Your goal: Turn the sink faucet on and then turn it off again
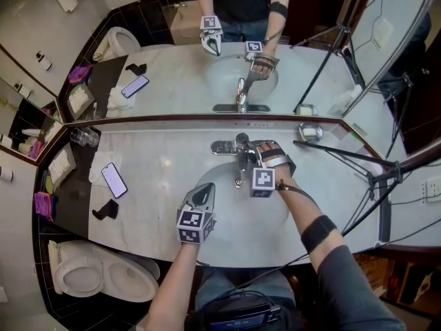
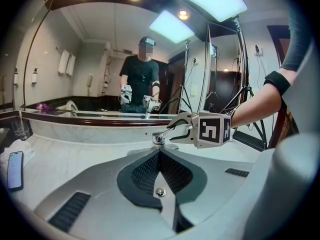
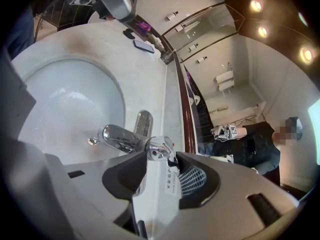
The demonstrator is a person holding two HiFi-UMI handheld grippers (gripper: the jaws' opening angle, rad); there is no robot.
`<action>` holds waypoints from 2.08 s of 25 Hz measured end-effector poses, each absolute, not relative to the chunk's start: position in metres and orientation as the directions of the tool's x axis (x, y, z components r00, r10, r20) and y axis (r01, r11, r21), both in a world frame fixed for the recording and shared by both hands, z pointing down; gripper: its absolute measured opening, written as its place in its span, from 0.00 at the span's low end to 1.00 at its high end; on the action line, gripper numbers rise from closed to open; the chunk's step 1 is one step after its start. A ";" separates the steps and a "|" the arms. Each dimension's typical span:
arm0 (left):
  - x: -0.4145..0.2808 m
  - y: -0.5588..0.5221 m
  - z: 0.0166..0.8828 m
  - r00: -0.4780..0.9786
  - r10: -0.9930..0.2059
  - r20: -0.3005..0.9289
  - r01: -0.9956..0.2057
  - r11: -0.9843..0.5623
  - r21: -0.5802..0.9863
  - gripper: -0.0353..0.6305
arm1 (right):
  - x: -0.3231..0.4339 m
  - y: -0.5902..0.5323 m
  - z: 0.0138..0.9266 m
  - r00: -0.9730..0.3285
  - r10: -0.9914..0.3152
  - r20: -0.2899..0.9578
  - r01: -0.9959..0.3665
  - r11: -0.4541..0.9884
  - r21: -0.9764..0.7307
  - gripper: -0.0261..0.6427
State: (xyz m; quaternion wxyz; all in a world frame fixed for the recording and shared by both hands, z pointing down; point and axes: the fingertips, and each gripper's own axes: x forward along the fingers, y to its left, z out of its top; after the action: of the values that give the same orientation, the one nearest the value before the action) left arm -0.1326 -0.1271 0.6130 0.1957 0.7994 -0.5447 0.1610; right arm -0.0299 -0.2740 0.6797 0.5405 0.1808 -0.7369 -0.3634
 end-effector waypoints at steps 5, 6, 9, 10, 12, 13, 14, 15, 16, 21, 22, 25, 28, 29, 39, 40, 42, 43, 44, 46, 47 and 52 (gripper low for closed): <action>-0.133 -0.125 0.619 0.355 -0.805 0.476 -0.934 -0.330 0.137 0.05 | -0.031 -0.273 0.681 -0.347 -0.663 0.663 0.117 0.671 0.732 0.32; -0.132 -0.124 0.620 0.355 -0.803 0.479 -0.934 -0.328 0.142 0.05 | -0.030 -0.273 0.681 -0.345 -0.666 0.661 0.120 0.667 0.735 0.32; -0.130 -0.123 0.620 0.359 -0.802 0.477 -0.933 -0.327 0.152 0.05 | -0.029 -0.272 0.683 -0.341 -0.667 0.663 0.116 0.670 0.733 0.31; -0.130 -0.123 0.620 0.359 -0.804 0.475 -0.933 -0.326 0.152 0.05 | -0.029 -0.271 0.684 -0.341 -0.665 0.664 0.111 0.673 0.731 0.31; -0.131 -0.123 0.620 0.356 -0.805 0.474 -0.934 -0.323 0.153 0.05 | -0.027 -0.269 0.685 -0.338 -0.668 0.663 0.111 0.672 0.733 0.31; -0.131 -0.122 0.620 0.356 -0.805 0.475 -0.934 -0.322 0.155 0.05 | -0.026 -0.267 0.687 -0.333 -0.668 0.665 0.114 0.672 0.732 0.31; -0.132 -0.122 0.621 0.355 -0.804 0.476 -0.934 -0.320 0.157 0.05 | -0.024 -0.265 0.688 -0.329 -0.669 0.667 0.118 0.671 0.732 0.30; -0.132 -0.121 0.621 0.355 -0.804 0.477 -0.935 -0.319 0.158 0.05 | -0.023 -0.263 0.690 -0.327 -0.670 0.666 0.121 0.670 0.733 0.30; -0.133 -0.120 0.621 0.354 -0.804 0.477 -0.935 -0.317 0.160 0.05 | -0.022 -0.261 0.692 -0.327 -0.671 0.666 0.121 0.669 0.733 0.30; -0.135 -0.119 0.623 0.349 -0.807 0.475 -0.937 -0.311 0.161 0.05 | -0.018 -0.249 0.703 -0.319 -0.668 0.673 0.116 0.677 0.727 0.29; -0.136 -0.118 0.623 0.347 -0.810 0.473 -0.938 -0.310 0.158 0.05 | -0.017 -0.248 0.704 -0.317 -0.669 0.673 0.114 0.677 0.727 0.29; -0.137 -0.118 0.624 0.345 -0.809 0.475 -0.939 -0.306 0.160 0.05 | -0.017 -0.251 0.705 -0.318 -0.679 0.662 0.103 0.669 0.736 0.29; -0.136 -0.116 0.625 0.347 -0.805 0.481 -0.938 -0.305 0.166 0.05 | -0.016 -0.252 0.706 -0.319 -0.682 0.658 0.092 0.669 0.738 0.29; -0.137 -0.116 0.625 0.347 -0.805 0.481 -0.938 -0.305 0.167 0.05 | -0.016 -0.252 0.706 -0.317 -0.685 0.656 0.090 0.667 0.739 0.29; -0.140 -0.101 0.612 0.341 -0.808 0.481 -0.940 -0.308 0.149 0.05 | -0.016 -0.240 0.699 -0.278 -0.645 0.712 0.029 0.735 0.677 0.29; -0.140 -0.099 0.608 0.341 -0.808 0.480 -0.939 -0.310 0.147 0.05 | -0.015 -0.236 0.695 -0.281 -0.647 0.709 0.014 0.736 0.677 0.29; -0.142 -0.096 0.601 0.338 -0.812 0.476 -0.941 -0.308 0.141 0.05 | -0.012 -0.227 0.685 -0.294 -0.654 0.697 -0.026 0.735 0.678 0.28; -0.145 -0.095 0.598 0.333 -0.816 0.472 -0.942 -0.305 0.137 0.05 | -0.011 -0.224 0.679 -0.300 -0.658 0.691 -0.053 0.735 0.676 0.28; -0.146 -0.094 0.595 0.330 -0.820 0.469 -0.944 -0.304 0.132 0.05 | -0.010 -0.220 0.673 -0.304 -0.661 0.686 -0.080 0.735 0.673 0.27; -0.148 -0.092 0.588 0.328 -0.825 0.461 -0.944 -0.306 0.123 0.05 | -0.005 -0.214 0.662 -0.310 -0.671 0.673 -0.127 0.731 0.670 0.22; -0.148 -0.091 0.585 0.328 -0.827 0.457 -0.944 -0.308 0.120 0.05 | -0.003 -0.211 0.656 -0.315 -0.677 0.665 -0.149 0.727 0.670 0.18; -0.147 -0.087 0.568 0.331 -0.836 0.437 -0.942 -0.317 0.107 0.05 | 0.006 -0.192 0.622 -0.344 -0.707 0.618 -0.279 0.705 0.652 0.11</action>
State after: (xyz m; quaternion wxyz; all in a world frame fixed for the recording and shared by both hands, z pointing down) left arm -0.1469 -0.0869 0.5679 0.1740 0.7969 -0.5580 0.1526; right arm 0.0062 -0.1924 0.6219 0.4800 0.3126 -0.7887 -0.2233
